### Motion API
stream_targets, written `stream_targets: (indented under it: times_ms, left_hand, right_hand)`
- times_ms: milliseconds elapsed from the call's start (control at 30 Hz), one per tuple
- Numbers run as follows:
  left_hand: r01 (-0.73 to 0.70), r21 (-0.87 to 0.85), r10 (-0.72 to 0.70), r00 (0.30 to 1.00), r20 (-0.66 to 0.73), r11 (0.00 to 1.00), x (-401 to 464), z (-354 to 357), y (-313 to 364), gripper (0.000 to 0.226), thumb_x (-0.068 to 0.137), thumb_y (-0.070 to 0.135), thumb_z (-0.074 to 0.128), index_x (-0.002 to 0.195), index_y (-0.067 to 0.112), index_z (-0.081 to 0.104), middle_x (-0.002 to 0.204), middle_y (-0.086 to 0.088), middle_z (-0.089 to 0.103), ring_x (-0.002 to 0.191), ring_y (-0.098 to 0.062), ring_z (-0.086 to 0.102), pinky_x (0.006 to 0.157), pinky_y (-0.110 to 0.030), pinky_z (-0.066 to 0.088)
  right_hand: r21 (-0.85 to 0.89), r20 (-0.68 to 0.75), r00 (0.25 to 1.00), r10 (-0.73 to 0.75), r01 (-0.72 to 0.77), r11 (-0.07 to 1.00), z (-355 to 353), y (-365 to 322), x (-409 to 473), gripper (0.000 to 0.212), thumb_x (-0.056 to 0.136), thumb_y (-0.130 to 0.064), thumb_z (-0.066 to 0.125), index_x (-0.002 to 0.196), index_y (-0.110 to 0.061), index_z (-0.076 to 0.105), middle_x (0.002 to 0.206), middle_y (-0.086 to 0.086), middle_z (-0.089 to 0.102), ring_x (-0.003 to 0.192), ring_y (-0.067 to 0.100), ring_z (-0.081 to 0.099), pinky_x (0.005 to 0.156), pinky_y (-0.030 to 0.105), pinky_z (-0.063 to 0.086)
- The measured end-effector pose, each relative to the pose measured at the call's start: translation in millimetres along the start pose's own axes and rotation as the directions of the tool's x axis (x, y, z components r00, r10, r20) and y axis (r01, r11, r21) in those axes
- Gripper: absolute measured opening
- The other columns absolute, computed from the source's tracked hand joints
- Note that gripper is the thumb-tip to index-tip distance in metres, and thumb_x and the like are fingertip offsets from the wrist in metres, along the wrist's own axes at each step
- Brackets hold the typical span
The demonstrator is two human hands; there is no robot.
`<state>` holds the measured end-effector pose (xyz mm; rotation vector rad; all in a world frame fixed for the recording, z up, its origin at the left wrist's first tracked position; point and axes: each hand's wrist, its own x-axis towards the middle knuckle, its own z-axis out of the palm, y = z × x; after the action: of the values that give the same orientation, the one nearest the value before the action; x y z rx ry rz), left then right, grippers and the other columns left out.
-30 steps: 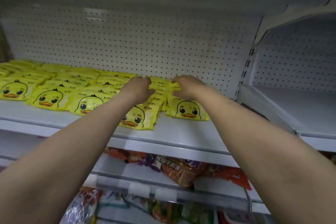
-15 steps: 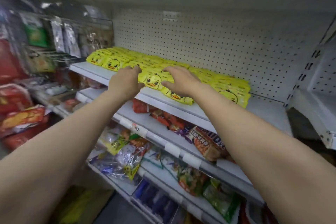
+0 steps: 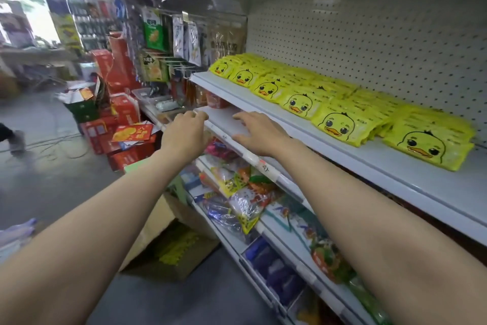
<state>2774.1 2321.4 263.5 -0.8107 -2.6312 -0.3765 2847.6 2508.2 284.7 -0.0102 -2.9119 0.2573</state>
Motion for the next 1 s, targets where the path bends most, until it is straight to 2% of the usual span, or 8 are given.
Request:
stream_targets:
  times_ms: [67, 267, 367, 467, 567, 700, 867, 1000]
  left_hand:
    - [0.021, 0.021, -0.021, 1.0, 0.01, 1.0, -0.1, 12.0, -18.3, 0.044, 0.088, 0.031, 0.06, 0.127, 0.014, 0.051, 0.119, -0.014, 0.058, 0.11, -0.034, 0.052, 0.082, -0.045, 0.049]
    - [0.065, 0.016, -0.067, 0.988, 0.139, 0.998, 17.1, 70.1, -76.4, 0.05, 0.087, 0.037, 0.063, 0.13, 0.015, 0.048, 0.124, -0.013, 0.055, 0.113, -0.035, 0.051, 0.082, -0.046, 0.05]
    - [0.062, 0.016, -0.064, 0.974, 0.215, 0.998, 27.2, 112.0, -108.9, 0.049, 0.088, 0.036, 0.063, 0.129, 0.015, 0.047, 0.124, -0.013, 0.055, 0.113, -0.035, 0.051, 0.083, -0.046, 0.05]
    - [0.061, 0.006, -0.059, 0.947, 0.315, 0.998, 31.4, 157.9, -138.7, 0.046, 0.089, 0.032, 0.06, 0.129, 0.016, 0.046, 0.125, -0.011, 0.053, 0.114, -0.034, 0.051, 0.081, -0.043, 0.046]
    - [0.088, -0.048, -0.059, 0.902, 0.428, 0.995, 28.6, 207.6, -171.5, 0.044, 0.089, 0.033, 0.059, 0.129, 0.017, 0.047, 0.122, -0.01, 0.054, 0.114, -0.033, 0.05, 0.083, -0.042, 0.046]
    - [0.084, -0.038, -0.049, 0.833, 0.551, 0.996, 7.6, 274.9, -203.9, 0.04, 0.087, 0.034, 0.059, 0.119, 0.012, 0.05, 0.115, -0.014, 0.057, 0.108, -0.034, 0.053, 0.087, -0.041, 0.045]
    - [0.274, -0.069, -0.144, 0.685, 0.714, 0.959, -38.7, 350.7, -225.2, 0.048, 0.091, 0.036, 0.058, 0.132, 0.017, 0.042, 0.126, -0.012, 0.05, 0.115, -0.034, 0.05, 0.085, -0.042, 0.047]
    - [0.384, -0.037, -0.242, 0.651, 0.72, 0.923, -67.9, 406.0, -245.9, 0.061, 0.09, 0.039, 0.059, 0.142, 0.021, 0.033, 0.131, -0.011, 0.049, 0.115, -0.033, 0.05, 0.091, -0.046, 0.048]
  right_hand:
    - [-0.008, 0.039, 0.999, -0.007, 0.008, 1.0, 18.5, -8.0, 17.9, 0.058, 0.095, -0.048, 0.053, 0.146, -0.026, 0.038, 0.148, 0.004, 0.043, 0.136, 0.026, 0.039, 0.105, 0.043, 0.04]
    - [-0.03, 0.106, 0.994, -0.007, 0.01, 0.999, 95.5, -17.6, 82.0, 0.057, 0.092, -0.05, 0.055, 0.142, -0.025, 0.042, 0.141, 0.003, 0.051, 0.129, 0.026, 0.046, 0.099, 0.042, 0.045]
    - [-0.013, 0.206, 0.978, 0.04, -0.038, 0.999, 144.8, -17.7, 111.8, 0.06, 0.092, -0.052, 0.053, 0.144, -0.026, 0.04, 0.144, 0.004, 0.048, 0.131, 0.027, 0.045, 0.102, 0.043, 0.044]
    - [0.004, 0.264, 0.961, 0.082, -0.087, 0.996, 199.1, -16.1, 132.9, 0.054, 0.095, -0.05, 0.049, 0.143, -0.026, 0.041, 0.142, 0.005, 0.049, 0.129, 0.028, 0.045, 0.097, 0.042, 0.045]
    - [0.019, 0.336, 0.937, 0.097, -0.11, 0.994, 255.8, -14.8, 142.8, 0.054, 0.094, -0.046, 0.054, 0.142, -0.026, 0.042, 0.144, 0.005, 0.048, 0.127, 0.031, 0.047, 0.094, 0.039, 0.045]
    - [0.044, 0.453, 0.88, 0.144, -0.183, 0.982, 329.1, -7.7, 146.2, 0.055, 0.094, -0.044, 0.056, 0.143, -0.023, 0.042, 0.142, 0.006, 0.05, 0.13, 0.03, 0.045, 0.1, 0.037, 0.04]
    - [0.052, 0.589, 0.793, 0.156, -0.23, 0.972, 417.1, 12.2, 139.2, 0.055, 0.095, -0.047, 0.054, 0.143, -0.025, 0.041, 0.145, 0.005, 0.047, 0.132, 0.029, 0.043, 0.102, 0.041, 0.042]
    - [0.07, 0.654, 0.746, 0.128, -0.228, 0.971, 483.3, 29.4, 140.8, 0.055, 0.095, -0.048, 0.053, 0.143, -0.024, 0.041, 0.143, 0.004, 0.048, 0.134, 0.027, 0.041, 0.105, 0.038, 0.039]
